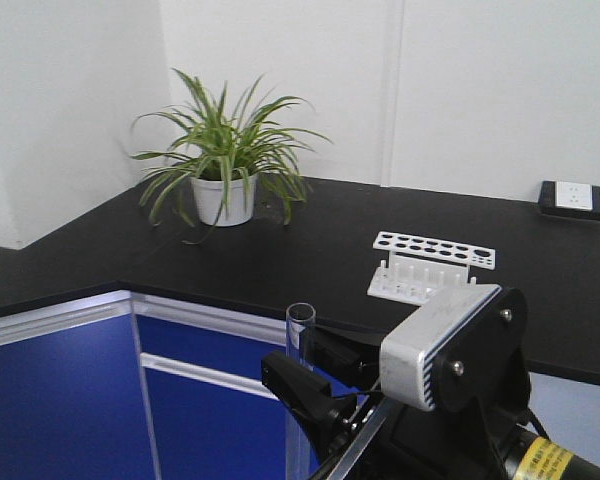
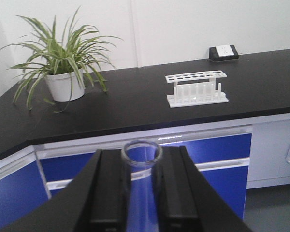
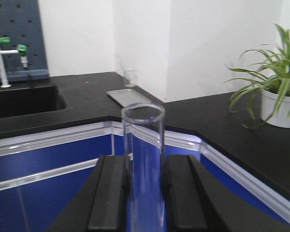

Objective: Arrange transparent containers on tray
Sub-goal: 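Drive the base to the counter with the yellow tray, holding both tubes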

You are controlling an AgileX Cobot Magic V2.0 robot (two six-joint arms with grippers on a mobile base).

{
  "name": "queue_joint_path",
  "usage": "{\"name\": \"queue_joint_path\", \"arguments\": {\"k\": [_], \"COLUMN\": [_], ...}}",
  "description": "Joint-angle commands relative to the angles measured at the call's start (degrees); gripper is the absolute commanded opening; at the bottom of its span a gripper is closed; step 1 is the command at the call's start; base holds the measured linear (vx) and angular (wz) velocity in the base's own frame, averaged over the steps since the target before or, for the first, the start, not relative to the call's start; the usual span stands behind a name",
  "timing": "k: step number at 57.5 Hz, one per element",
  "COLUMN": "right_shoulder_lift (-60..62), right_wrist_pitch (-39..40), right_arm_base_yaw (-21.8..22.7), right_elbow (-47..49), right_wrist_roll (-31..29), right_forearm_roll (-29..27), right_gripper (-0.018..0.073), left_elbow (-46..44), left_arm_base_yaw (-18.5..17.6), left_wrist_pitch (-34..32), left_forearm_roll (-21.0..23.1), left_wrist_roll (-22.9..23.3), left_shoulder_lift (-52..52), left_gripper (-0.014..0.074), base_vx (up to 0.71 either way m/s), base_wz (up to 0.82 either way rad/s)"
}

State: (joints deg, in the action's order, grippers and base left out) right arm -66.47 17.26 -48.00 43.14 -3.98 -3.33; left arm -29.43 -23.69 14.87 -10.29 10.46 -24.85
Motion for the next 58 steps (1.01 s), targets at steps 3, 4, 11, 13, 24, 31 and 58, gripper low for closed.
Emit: {"name": "queue_joint_path", "arguments": {"k": [3,4,11,13,24,31,58], "right_shoulder_lift": [1.4,1.4,1.4,1.4,1.4,1.4,1.4], "right_wrist_pitch": [4.8,4.8,4.8,4.8,4.8,4.8,4.8], "right_arm_base_yaw": [0.0,0.0,0.0,0.0,0.0,0.0,0.0], "right_elbow": [1.9,1.9,1.9,1.9,1.9,1.9,1.9], "right_wrist_roll": [-0.5,-0.5,-0.5,-0.5,-0.5,-0.5,-0.5], "right_forearm_roll": [0.6,0.6,0.6,0.6,0.6,0.6,0.6], "right_gripper": [0.023,0.023,0.023,0.023,0.023,0.023,0.023], "left_elbow": [-1.6,-1.6,-1.6,-1.6,-1.6,-1.6,-1.6], "left_arm_base_yaw": [-0.2,-0.2,-0.2,-0.2,-0.2,-0.2,-0.2], "left_wrist_pitch": [-5.0,-5.0,-5.0,-5.0,-5.0,-5.0,-5.0], "left_forearm_roll": [-0.2,-0.2,-0.2,-0.2,-0.2,-0.2,-0.2], "left_wrist_roll": [0.3,0.3,0.3,0.3,0.3,0.3,0.3], "left_shoulder_lift": [-0.2,-0.2,-0.2,-0.2,-0.2,-0.2,-0.2], "left_gripper": [0.0167,0.0167,0.0167,0.0167,0.0167,0.0167,0.0167], "base_vx": [-0.25,-0.25,-0.24,-0.21,-0.18,-0.13,-0.08], "base_wz": [0.24,0.25,0.27,0.3,0.36,0.44,0.51]}}
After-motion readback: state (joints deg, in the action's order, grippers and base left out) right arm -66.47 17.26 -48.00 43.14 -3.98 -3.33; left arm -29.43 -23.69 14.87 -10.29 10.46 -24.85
